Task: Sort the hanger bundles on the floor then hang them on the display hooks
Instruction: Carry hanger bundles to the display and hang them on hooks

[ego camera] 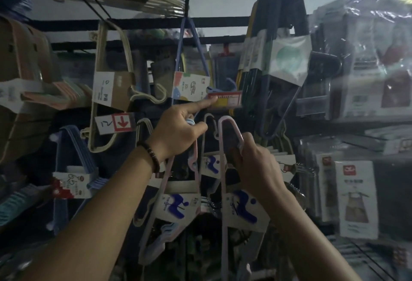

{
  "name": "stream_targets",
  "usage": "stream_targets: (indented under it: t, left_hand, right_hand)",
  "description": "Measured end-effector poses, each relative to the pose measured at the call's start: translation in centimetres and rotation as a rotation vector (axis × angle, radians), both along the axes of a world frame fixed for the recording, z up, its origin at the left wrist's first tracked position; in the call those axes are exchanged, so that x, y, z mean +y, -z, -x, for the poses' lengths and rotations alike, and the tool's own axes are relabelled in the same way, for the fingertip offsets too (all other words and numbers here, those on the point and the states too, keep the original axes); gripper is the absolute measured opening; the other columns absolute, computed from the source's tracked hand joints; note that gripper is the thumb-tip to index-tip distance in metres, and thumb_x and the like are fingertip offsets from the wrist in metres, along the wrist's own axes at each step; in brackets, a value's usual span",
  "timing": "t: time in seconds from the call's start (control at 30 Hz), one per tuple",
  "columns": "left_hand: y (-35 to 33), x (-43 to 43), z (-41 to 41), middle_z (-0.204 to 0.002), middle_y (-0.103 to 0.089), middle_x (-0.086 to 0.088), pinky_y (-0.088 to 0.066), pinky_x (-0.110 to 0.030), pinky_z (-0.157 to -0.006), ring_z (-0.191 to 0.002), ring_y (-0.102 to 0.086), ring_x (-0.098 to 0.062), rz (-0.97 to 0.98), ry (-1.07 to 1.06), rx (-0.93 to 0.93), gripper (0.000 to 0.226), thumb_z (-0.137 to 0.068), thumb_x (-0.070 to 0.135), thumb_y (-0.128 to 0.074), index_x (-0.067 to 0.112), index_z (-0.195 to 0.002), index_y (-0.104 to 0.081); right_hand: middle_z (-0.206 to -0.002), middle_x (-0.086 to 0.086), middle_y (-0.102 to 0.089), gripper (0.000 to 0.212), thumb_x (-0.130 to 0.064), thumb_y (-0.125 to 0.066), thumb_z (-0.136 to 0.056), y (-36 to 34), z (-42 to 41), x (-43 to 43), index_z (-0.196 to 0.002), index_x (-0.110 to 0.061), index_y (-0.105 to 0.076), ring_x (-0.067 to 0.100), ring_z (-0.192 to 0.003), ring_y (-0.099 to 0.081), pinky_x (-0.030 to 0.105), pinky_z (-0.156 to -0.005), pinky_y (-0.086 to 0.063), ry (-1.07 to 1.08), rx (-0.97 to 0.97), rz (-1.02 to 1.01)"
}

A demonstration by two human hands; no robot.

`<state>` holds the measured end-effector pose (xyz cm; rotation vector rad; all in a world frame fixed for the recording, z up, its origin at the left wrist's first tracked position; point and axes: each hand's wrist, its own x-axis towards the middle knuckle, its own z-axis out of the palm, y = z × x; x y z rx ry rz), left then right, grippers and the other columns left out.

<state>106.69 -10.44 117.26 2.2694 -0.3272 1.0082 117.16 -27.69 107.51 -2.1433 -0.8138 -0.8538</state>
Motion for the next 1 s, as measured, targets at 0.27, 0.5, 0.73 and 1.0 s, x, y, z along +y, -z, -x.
stream_targets:
  t: [0.27, 0.5, 0.73, 1.0]
  left_hand:
    - [0.3, 1.3, -1.0, -0.119, -0.069, 0.025, -0.054, -0.044, -0.084, -0.088, -0.054, -0.018, -0.046, -0.038, 0.061, 0.067, -0.092, 0.012, -0.061, 0.059, -0.139, -0.054]
    - [0.3, 0.7, -0.1, -0.05, -0.036, -0.003, -0.034, -0.026, -0.043, -0.044, -0.03, -0.02, -0.131, -0.116, 0.146, 0.076, -0.091, 0.011, -0.057, 0.062, -0.146, -0.041]
    - [-0.2, 0.8, 0.0, -0.05, -0.037, -0.003, -0.035, -0.029, -0.045, -0.046, -0.032, -0.022, -0.136, -0.129, 0.189, 0.077, -0.094, 0.014, -0.056, 0.067, -0.146, -0.036]
    - [0.4, -0.4, 0.2, -0.044, -0.033, 0.006, -0.034, -0.034, -0.047, -0.044, -0.029, -0.02, -0.105, -0.139, 0.257, 0.081, -0.095, 0.015, -0.057, 0.068, -0.148, -0.028]
  right_hand:
    - [-0.075, -0.001, -0.061, 0.026, -0.048, -0.042, -0.107, -2.2, -1.1, 0.7, -0.106, -0.022, -0.044, 0.024, -0.058, -0.059, 0.041, -0.05, -0.052, -0.005, -0.036, 0.02]
    - [-0.088, 0.007, -0.065, 0.037, -0.056, -0.038, -0.106, -3.0, -3.3, 3.8, -0.105, -0.02, -0.045, 0.034, -0.075, -0.066, 0.05, -0.066, -0.057, 0.006, 0.09, 0.048]
    - [-0.093, 0.006, -0.066, 0.038, -0.055, -0.045, -0.104, -2.7, -7.3, 7.1, -0.107, -0.018, -0.052, 0.028, -0.082, -0.066, 0.046, -0.072, -0.057, -0.005, 0.281, 0.012]
    - [-0.096, 0.003, -0.062, 0.031, -0.037, -0.049, -0.107, -2.6, -12.9, 12.0, -0.115, -0.013, -0.066, 0.017, -0.079, -0.056, 0.034, -0.071, -0.046, 0.083, 0.325, 0.265]
